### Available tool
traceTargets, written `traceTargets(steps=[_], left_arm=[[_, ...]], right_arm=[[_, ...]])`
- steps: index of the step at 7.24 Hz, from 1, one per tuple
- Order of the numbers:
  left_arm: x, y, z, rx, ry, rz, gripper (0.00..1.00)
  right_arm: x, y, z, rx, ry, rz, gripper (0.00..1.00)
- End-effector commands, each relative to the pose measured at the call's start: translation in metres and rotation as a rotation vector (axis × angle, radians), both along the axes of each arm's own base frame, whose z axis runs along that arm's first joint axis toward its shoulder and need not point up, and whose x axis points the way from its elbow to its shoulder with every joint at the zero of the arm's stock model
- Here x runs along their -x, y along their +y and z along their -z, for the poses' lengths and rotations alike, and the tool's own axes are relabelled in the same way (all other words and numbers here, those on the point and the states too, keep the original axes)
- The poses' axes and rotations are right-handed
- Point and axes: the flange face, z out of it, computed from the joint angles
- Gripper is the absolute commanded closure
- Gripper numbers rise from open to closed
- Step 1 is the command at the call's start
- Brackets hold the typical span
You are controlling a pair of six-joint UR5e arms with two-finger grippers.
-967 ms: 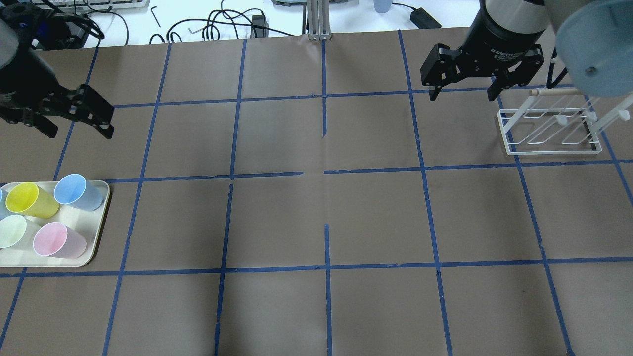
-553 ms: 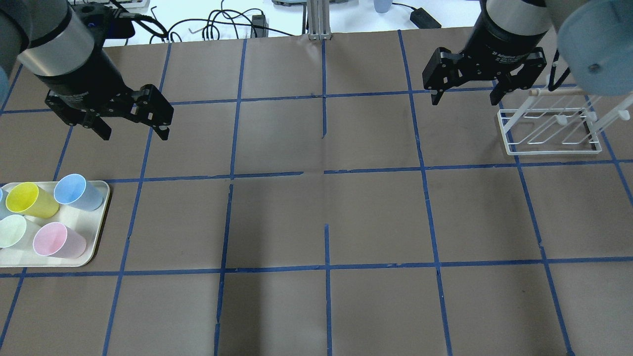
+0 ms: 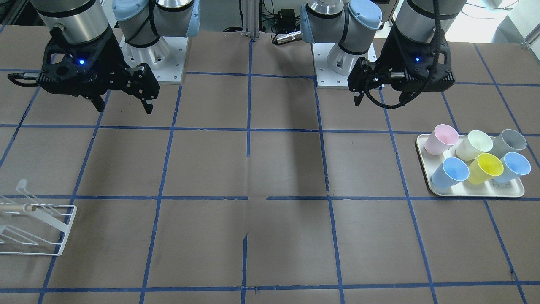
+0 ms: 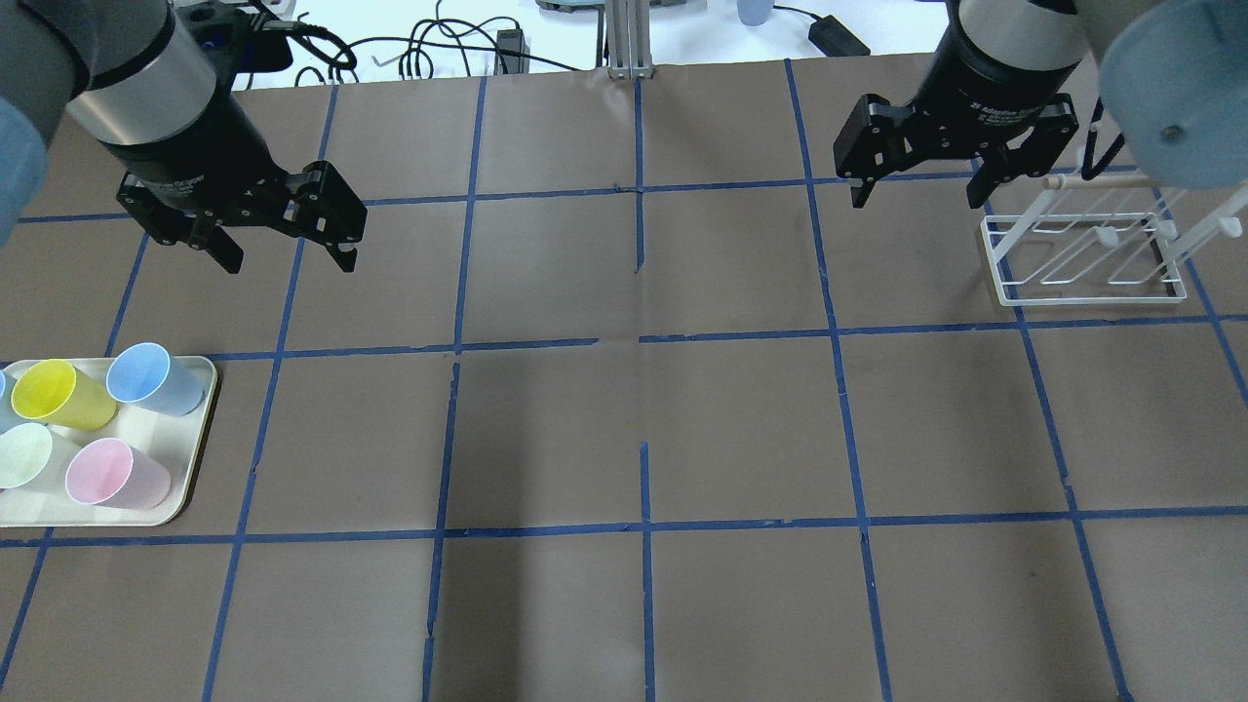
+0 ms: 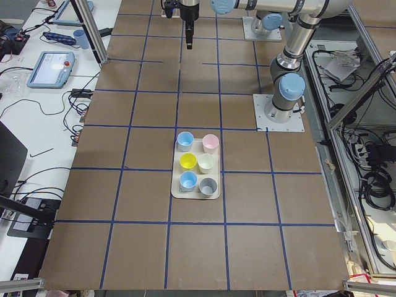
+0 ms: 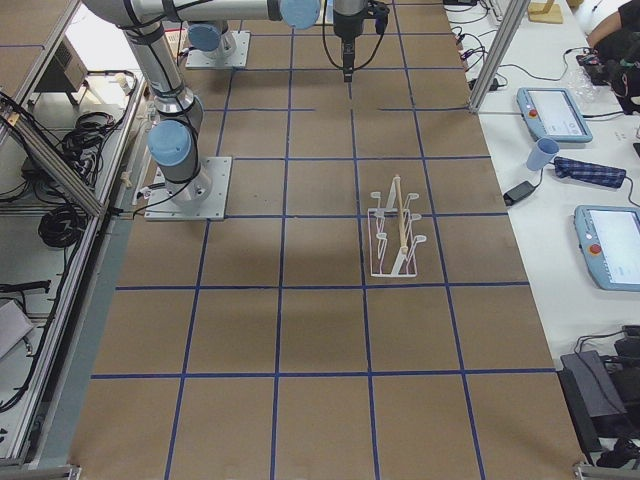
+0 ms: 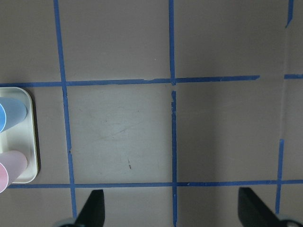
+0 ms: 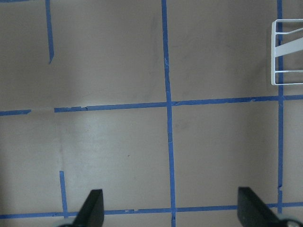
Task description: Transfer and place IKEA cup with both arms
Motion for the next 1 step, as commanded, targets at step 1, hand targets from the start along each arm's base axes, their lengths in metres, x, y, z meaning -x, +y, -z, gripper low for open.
traceTargets(steps=[1], left_arm=[[0.0006, -0.004, -0.0052, -0.04, 0.003, -0.005, 0.0]], right_arm=[[0.0, -0.0006, 0.0004, -0.001, 0.0, -0.002, 0.0]])
